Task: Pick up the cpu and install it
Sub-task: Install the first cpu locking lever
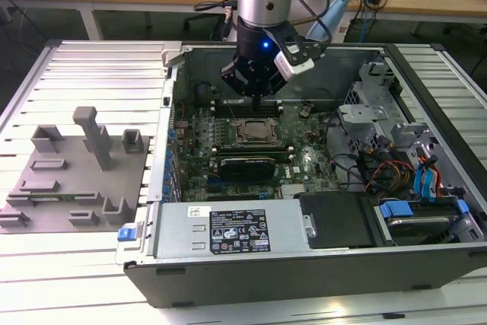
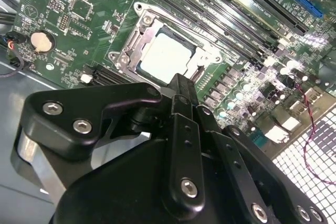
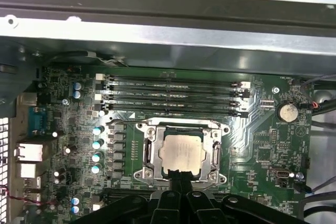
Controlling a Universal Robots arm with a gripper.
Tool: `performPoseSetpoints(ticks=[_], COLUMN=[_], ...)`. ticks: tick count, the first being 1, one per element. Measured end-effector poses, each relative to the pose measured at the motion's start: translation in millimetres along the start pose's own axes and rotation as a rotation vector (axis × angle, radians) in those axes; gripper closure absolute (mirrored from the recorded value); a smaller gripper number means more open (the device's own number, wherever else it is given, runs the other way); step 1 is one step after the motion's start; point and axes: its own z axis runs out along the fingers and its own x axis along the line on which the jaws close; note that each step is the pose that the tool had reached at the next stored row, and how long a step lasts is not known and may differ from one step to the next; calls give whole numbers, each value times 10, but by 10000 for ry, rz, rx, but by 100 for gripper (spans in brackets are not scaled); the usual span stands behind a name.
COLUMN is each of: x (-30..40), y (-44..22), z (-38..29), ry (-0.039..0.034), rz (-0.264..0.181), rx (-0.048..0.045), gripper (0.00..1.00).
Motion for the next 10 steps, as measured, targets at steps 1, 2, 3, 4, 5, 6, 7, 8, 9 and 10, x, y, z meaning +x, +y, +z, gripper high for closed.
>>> performPoseSetpoints(ticks=[1,2,3,4,5,6,7,8,9,10], x=[10,18,40,52,61,76,94,110,127,142], y=[1,1,2,3,3,4,4,5,6,7], z=[0,0,0,-1,-1,-1,-2,-2,-2,-2], ry=[0,0,-1,0,0,0,0,0,0,0], rz=[0,0,1,1,0,0,0,0,1,1], rx=[0,0,-1,0,0,0,0,0,0,0], gripper=[89,89,89,89,89,89,89,89,89,89])
